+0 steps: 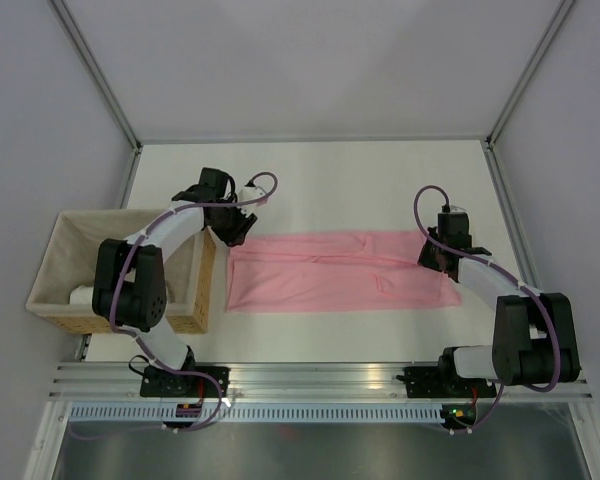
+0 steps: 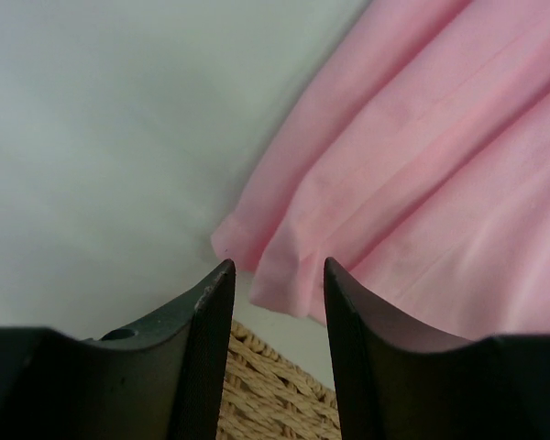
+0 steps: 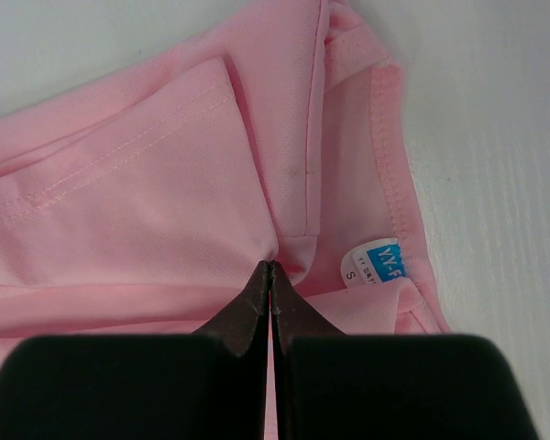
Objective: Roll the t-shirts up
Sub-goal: Fold the tshirt
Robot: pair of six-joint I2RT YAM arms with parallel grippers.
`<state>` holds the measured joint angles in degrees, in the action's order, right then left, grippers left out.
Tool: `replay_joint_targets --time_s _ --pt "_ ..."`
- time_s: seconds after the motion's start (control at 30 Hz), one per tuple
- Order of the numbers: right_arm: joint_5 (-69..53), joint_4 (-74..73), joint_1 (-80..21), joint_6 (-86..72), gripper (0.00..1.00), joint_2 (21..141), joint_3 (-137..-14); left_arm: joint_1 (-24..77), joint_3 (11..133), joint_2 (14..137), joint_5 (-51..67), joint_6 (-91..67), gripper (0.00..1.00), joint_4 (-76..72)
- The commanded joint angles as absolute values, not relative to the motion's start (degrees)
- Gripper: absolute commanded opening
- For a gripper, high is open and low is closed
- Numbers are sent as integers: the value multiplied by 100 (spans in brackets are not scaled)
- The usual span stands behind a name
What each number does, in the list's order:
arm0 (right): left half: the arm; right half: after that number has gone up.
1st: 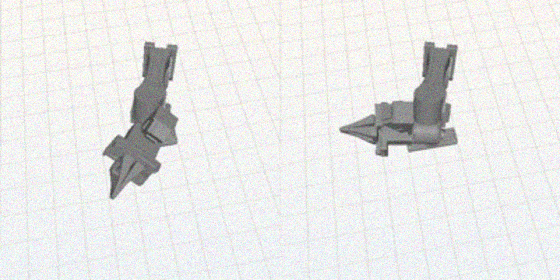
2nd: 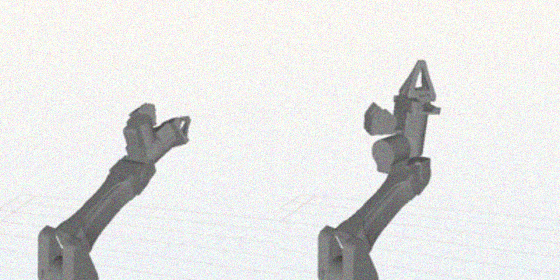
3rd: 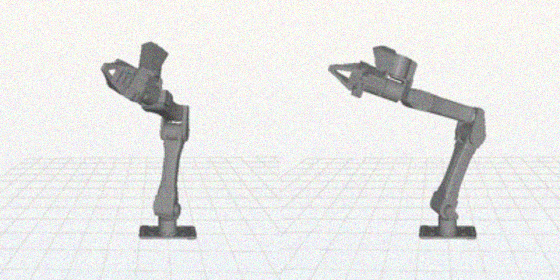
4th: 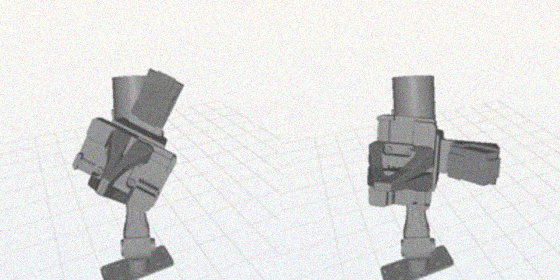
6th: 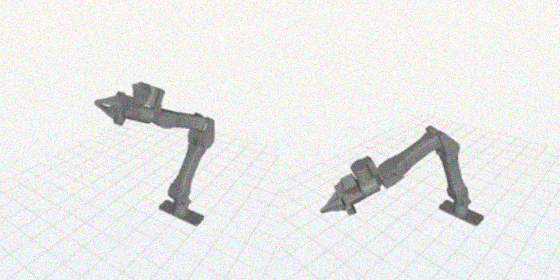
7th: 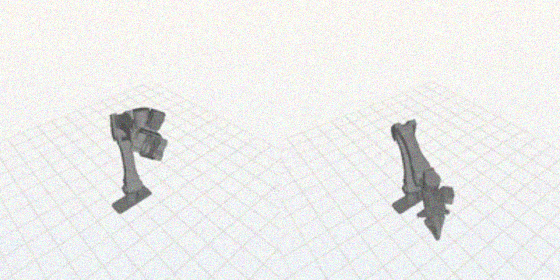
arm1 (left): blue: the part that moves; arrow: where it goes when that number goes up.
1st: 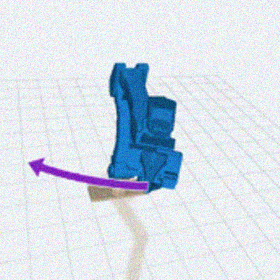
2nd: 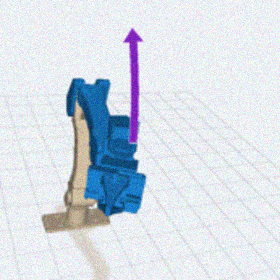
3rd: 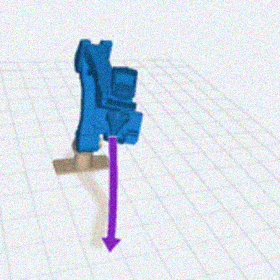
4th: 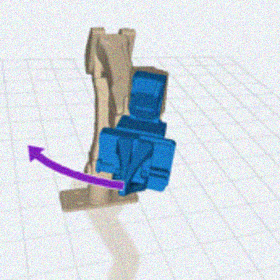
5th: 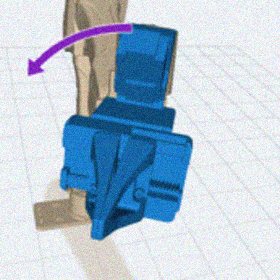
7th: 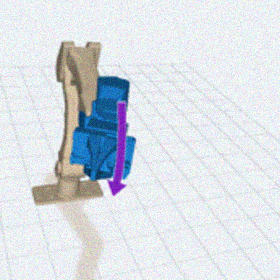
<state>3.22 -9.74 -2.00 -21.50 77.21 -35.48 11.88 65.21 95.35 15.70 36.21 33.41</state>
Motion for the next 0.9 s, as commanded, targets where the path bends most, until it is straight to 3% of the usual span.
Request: replay_joint_targets --time_s 0.0,0.3,0.37,0.5,0.53,0.87 --pt "281 -888 -167 -2215 0 7681 -3709 1213 6899 9887 1450 3332 49 3085" --pt "343 -975 -167 -2206 0 7717 -3779 1248 6768 9889 1573 3717 46 3498" --pt "343 -993 -167 -2215 0 7717 -3805 1248 6601 9765 1722 3814 38 3594" --pt "352 -1055 -167 -2224 0 7691 -3876 1248 6486 9651 1740 3911 5 3700" --pt "360 -1072 -176 -2232 0 7673 -3893 1248 6460 9624 1732 3937 3 3726" --pt "685 -1573 -176 -2250 0 7260 -4131 1248 6460 9282 1889 4236 2 3744"
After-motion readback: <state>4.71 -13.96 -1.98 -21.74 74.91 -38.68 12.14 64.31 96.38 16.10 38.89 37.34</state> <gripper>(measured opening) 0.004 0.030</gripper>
